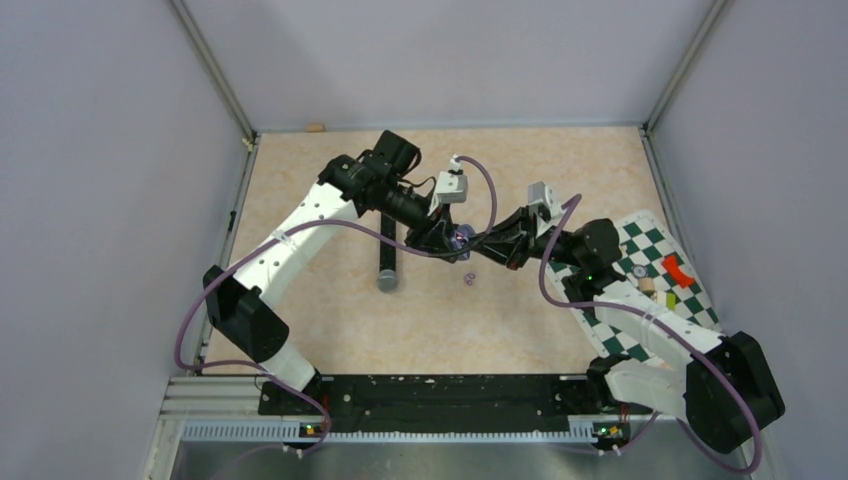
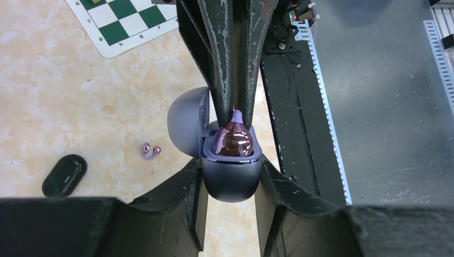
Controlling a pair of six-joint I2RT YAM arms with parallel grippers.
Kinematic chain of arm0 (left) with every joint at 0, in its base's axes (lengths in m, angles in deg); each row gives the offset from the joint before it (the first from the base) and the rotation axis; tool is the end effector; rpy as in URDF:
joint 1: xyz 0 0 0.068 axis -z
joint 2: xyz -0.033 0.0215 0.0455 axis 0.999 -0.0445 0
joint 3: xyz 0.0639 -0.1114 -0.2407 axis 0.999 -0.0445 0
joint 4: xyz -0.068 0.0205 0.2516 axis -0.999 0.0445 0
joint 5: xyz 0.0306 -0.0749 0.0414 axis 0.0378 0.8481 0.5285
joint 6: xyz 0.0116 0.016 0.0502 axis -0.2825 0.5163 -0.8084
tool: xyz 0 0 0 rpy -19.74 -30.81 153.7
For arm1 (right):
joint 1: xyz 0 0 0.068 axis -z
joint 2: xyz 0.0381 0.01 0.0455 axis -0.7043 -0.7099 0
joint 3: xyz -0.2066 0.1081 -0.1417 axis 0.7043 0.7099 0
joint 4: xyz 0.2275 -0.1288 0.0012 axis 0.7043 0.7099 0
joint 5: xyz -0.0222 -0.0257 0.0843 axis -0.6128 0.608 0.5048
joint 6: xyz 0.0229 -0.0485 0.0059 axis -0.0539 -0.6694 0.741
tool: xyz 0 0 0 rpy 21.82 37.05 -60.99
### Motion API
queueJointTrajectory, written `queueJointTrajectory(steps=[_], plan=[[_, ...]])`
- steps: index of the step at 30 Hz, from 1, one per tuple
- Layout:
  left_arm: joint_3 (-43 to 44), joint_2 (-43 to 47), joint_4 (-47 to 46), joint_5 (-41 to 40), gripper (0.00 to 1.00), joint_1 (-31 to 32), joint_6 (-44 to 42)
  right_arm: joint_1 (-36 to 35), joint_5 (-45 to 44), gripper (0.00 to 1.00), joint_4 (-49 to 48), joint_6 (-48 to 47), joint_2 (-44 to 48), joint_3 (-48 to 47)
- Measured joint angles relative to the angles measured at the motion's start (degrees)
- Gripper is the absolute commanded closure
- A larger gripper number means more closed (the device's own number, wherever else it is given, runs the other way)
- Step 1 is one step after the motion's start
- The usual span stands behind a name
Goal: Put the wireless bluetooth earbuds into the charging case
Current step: Insert the left earbud into the left side groove of the charging case.
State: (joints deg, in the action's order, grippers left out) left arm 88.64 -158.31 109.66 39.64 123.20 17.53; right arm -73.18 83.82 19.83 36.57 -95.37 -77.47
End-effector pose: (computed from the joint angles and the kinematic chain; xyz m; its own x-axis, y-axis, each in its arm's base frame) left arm 0.2454 -0.2135 0.3698 -0.1166 0.4936 -0.8619 0.9594 -0.1685 -0.2263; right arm 0.1876 0.1338 0.3079 -0.0381 0.2307 -0.9723 -0.9930 0.1001 0.0626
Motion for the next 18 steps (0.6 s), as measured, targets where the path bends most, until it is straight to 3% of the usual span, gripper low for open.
queueJointTrajectory(steps=[18], plan=[[0.0,0.0,-0.02,0.2,1.0,0.11,0.02,0.0,-1.25,0.95,-0.39,2.34,0.0,-0.02]])
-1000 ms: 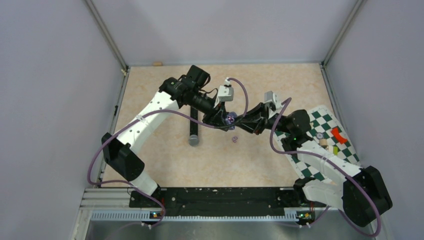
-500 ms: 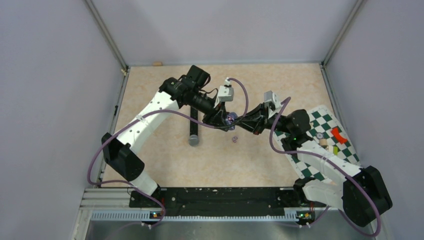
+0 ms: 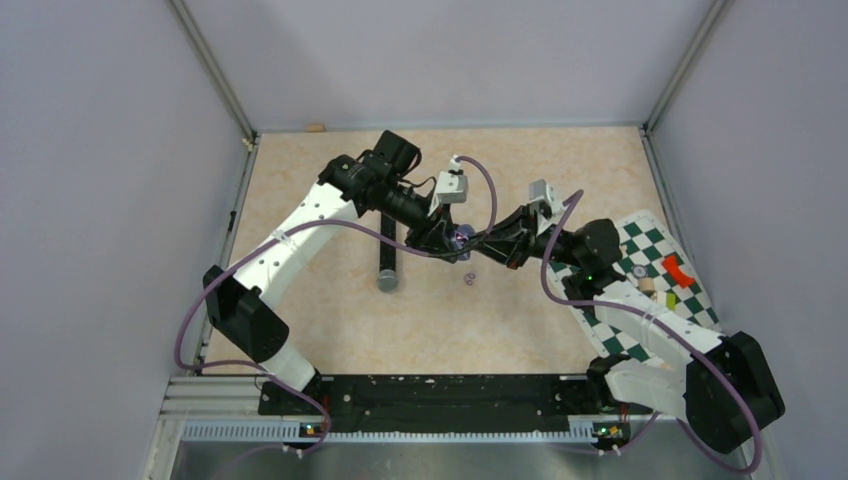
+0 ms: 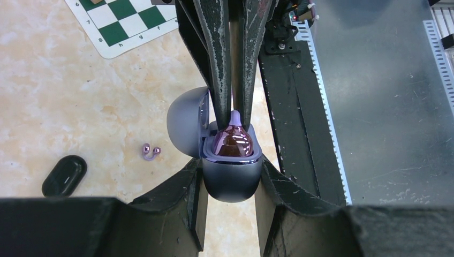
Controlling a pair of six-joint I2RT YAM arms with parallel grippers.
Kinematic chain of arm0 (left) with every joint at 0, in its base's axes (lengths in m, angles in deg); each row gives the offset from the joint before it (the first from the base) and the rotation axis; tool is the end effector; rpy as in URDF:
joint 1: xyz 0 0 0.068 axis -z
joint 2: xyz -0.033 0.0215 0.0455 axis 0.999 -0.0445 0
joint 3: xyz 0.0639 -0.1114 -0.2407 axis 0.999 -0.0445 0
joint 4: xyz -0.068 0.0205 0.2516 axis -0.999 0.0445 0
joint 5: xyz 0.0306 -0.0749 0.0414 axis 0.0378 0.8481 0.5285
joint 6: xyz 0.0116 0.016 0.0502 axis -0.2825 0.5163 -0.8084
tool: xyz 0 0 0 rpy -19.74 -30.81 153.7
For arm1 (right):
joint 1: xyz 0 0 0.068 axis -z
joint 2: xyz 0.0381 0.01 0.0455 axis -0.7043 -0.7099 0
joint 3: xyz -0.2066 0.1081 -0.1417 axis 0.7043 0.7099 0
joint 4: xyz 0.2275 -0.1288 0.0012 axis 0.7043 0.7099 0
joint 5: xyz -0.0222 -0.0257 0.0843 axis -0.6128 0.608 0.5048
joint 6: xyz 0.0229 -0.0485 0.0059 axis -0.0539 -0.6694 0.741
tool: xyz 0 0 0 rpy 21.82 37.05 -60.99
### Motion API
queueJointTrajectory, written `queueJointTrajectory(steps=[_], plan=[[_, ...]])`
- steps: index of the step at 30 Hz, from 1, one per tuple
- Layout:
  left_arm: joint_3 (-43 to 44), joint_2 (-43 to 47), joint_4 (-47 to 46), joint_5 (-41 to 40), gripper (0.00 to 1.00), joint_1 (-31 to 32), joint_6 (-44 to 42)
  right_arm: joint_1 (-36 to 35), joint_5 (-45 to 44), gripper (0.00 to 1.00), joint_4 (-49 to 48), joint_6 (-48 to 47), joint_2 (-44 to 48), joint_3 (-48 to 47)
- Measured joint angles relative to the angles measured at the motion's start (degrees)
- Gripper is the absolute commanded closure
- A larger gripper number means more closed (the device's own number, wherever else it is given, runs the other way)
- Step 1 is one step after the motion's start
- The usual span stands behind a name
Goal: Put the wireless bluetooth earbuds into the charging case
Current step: Insert the left earbud into the left side groove of the charging case.
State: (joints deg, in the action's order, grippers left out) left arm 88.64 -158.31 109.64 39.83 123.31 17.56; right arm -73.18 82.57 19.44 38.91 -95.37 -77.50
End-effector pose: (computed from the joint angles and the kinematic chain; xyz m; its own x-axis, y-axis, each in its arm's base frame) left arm 0.2449 -0.2140 0.3699 -0.1165 0.4919 -0.8628 0.9584 -0.1723 -0.2276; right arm 0.1881 0.1336 0.3089 -0.0713 0.2465 -0.9665 -0.9889 0.1096 0.1009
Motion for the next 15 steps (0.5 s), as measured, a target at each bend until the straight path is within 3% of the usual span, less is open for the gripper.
queueJointTrajectory(steps=[6,15], plan=[[0.0,0.0,0.0,0.0,1.0,0.09,0.0,0.0,-0.07,0.92,-0.26,0.61,0.0,0.0],[0.02,0.0,-0.04,-0.24,1.0,0.22,0.0,0.0,0.24,0.73,-1.16,1.29,0.68,-0.07]])
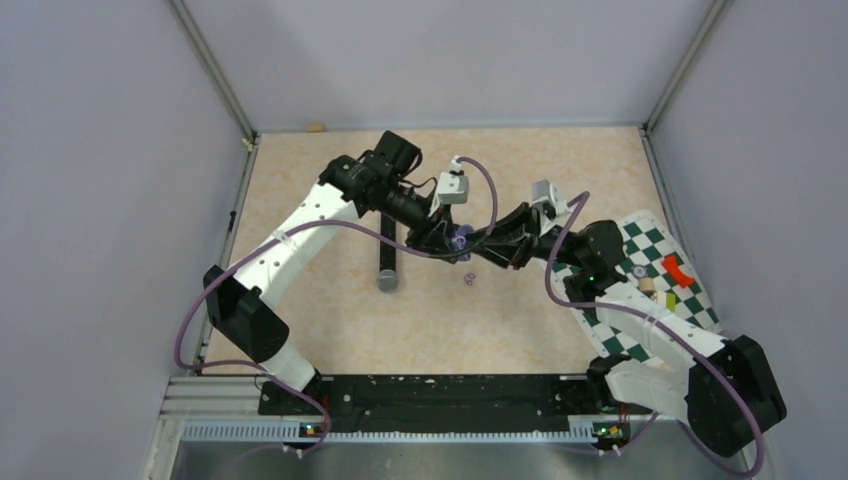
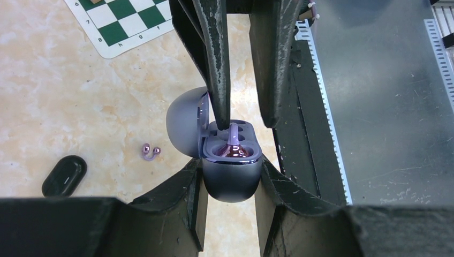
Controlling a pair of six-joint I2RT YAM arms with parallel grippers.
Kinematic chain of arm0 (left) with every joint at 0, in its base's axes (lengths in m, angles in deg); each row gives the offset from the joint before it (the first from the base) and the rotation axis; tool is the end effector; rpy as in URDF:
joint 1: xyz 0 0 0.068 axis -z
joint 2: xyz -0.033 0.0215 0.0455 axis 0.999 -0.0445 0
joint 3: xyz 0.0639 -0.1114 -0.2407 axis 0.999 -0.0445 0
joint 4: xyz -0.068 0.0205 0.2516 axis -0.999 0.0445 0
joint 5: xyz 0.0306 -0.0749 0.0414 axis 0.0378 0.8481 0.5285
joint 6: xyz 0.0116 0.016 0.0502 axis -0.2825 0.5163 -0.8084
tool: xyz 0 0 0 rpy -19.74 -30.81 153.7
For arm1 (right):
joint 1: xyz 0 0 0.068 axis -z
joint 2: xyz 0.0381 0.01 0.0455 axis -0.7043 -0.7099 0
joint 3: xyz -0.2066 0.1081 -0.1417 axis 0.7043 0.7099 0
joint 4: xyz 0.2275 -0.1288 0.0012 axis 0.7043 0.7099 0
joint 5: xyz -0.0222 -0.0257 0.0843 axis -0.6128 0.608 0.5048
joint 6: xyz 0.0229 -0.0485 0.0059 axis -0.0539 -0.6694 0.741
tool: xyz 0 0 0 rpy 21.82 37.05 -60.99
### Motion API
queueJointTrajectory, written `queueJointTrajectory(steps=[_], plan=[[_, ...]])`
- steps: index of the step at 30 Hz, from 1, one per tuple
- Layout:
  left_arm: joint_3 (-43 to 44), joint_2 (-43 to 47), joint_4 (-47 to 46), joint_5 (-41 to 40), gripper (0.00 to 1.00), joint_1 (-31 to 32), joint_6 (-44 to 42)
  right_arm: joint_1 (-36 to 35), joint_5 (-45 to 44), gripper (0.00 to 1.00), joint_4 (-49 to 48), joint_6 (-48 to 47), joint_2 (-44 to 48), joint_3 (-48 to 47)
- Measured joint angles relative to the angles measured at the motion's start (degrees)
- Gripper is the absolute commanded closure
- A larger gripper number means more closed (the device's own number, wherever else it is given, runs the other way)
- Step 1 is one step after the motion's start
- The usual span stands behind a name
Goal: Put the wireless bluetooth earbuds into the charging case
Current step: Insert the left earbud into the left side groove of the charging case, then pick up the right earbud from the center of the board.
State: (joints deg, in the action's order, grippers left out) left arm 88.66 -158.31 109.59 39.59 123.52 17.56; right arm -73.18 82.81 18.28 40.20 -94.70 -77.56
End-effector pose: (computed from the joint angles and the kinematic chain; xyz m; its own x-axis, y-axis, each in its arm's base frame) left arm 0.2443 -0.2150 0.3699 -0.1131 0.4939 -0.8621 0.9588 -0.1732 -0.2251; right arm 0.1853 0.1322 0.3134 -0.0658 0.2623 -0.9628 -0.9906 0.0986 0.0946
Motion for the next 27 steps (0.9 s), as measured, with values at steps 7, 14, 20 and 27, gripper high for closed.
queueJointTrajectory(steps=[7,14,20,27], plan=[[0.0,0.0,0.09,0.02,1.0,0.42,-0.02,0.48,2.62,0.47,-0.39,1.18,1.2,-1.36],[0.0,0.0,0.09,-0.04,1.0,0.52,-0.04,3.58,8.61,0.19,-3.21,2.51,4.87,-2.84],[-0.02,0.17,0.04,-0.31,1.0,0.52,-0.02,11.8,8.55,0.17,-1.36,1.2,7.06,-4.55],[-2.14,4.31,-1.14,-0.66,1.0,0.52,0.15,15.17,-0.11,0.19,14.86,-10.29,5.18,-8.72]])
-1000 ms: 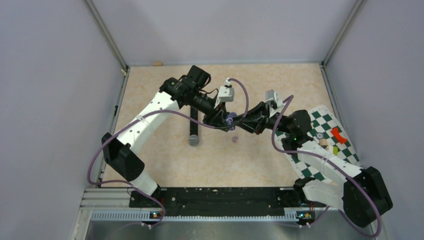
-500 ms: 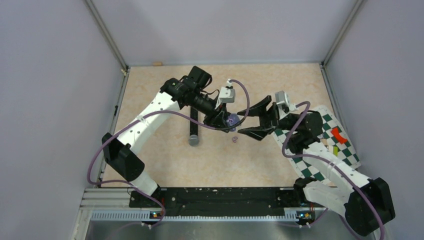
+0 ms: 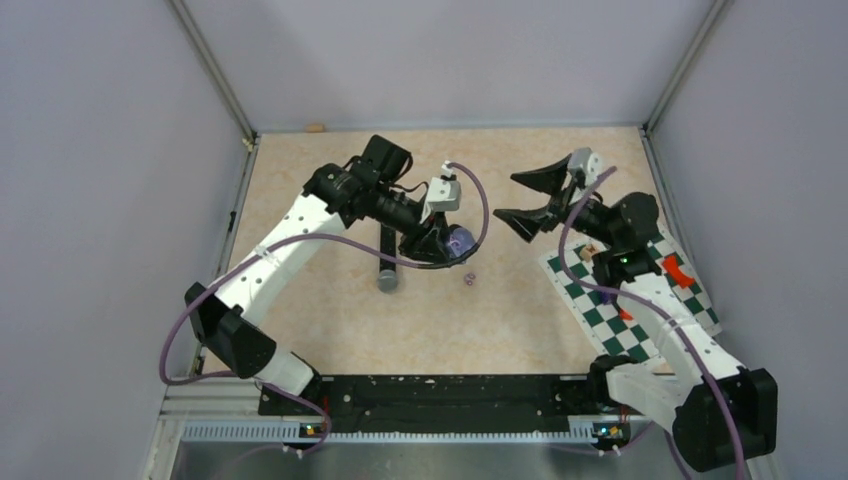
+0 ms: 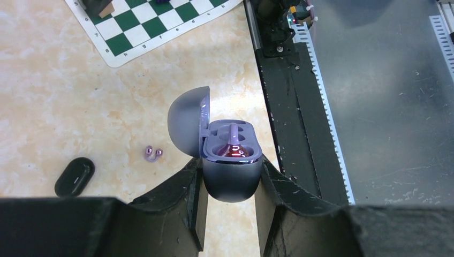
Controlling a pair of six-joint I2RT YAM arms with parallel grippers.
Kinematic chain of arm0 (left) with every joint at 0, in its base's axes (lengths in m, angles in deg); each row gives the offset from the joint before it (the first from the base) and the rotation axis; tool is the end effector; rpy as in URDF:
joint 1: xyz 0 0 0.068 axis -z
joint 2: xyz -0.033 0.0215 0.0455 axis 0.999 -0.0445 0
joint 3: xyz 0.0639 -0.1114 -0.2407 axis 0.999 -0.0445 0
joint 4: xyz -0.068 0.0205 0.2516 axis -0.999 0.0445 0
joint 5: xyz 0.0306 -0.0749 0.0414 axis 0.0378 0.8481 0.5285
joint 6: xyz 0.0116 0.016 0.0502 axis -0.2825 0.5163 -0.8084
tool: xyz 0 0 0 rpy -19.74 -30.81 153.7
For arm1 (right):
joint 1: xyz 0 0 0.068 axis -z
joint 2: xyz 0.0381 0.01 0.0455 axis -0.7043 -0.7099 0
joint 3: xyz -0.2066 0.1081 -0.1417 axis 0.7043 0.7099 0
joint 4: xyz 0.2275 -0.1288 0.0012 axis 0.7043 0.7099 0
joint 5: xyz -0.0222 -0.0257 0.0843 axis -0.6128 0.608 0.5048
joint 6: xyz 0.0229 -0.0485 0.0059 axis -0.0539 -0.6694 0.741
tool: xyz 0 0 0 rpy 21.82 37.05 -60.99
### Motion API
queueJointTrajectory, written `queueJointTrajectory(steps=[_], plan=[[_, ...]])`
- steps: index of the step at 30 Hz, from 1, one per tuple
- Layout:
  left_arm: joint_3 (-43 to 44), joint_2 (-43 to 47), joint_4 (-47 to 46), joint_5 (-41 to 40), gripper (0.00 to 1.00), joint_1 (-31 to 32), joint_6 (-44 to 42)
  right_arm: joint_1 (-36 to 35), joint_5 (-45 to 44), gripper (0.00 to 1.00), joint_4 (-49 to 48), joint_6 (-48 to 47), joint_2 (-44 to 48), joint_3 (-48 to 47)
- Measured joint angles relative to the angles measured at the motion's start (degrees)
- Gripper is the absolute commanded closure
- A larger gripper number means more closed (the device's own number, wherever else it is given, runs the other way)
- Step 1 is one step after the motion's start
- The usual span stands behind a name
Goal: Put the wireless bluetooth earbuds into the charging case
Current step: Pick up the right earbud from the center of the board.
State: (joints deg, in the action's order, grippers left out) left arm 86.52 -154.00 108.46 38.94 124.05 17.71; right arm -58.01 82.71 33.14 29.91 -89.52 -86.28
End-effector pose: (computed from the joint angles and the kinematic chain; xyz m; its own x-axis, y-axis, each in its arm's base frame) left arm 0.2279 -0.2062 0.3819 -0.0691 0.4715 -0.8791 0.9684 -0.1800 -0.1726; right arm 0.2043 0.0769 0.3600 0.1556 0.1994 -0.9675 -0.9150 0.3983 -0.0651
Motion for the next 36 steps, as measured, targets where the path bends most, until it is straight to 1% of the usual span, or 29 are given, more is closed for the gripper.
queueJointTrajectory(steps=[4,7,10,13,16,20,25,33,36], plan=[[-1.27,2.91,-0.76,0.04,1.0,0.0,0.2,0.0,-3.98,0.26,13.03,-9.81,-5.07,-1.33],[-1.31,3.52,-1.38,0.46,1.0,0.0,0.28,-0.81,-5.6,0.34,21.86,-16.5,-10.45,-1.38],[-1.31,3.39,-1.62,0.48,1.0,0.0,0.31,-2.89,-6.84,0.35,28.85,-21.86,-16.02,-1.33],[-1.31,3.39,-1.68,0.48,1.0,0.0,0.31,-6.16,-7.43,0.35,33.81,-26.75,-20.22,-1.36],[-1.31,3.39,-1.7,0.48,1.0,0.0,0.31,-11.56,-8.92,0.35,36.63,-30.58,-23.54,-1.36],[-1.31,3.39,-1.73,0.55,1.0,-0.02,0.31,-15.34,-12.57,0.35,38.05,-32.87,-28.13,-1.9],[-1.31,3.39,-1.73,0.46,1.0,-0.15,0.33,-16.48,-18.38,0.36,38.97,-32.72,-33.22,-5.07],[-1.31,3.41,-1.68,0.48,1.0,-0.57,0.42,-19.61,-26.82,0.38,39.76,-32.76,-35.32,-7.85],[-1.33,3.41,-1.7,0.46,1.0,-0.9,0.5,-20.28,-28.65,0.39,41.33,-33.03,-35.82,-8.52]])
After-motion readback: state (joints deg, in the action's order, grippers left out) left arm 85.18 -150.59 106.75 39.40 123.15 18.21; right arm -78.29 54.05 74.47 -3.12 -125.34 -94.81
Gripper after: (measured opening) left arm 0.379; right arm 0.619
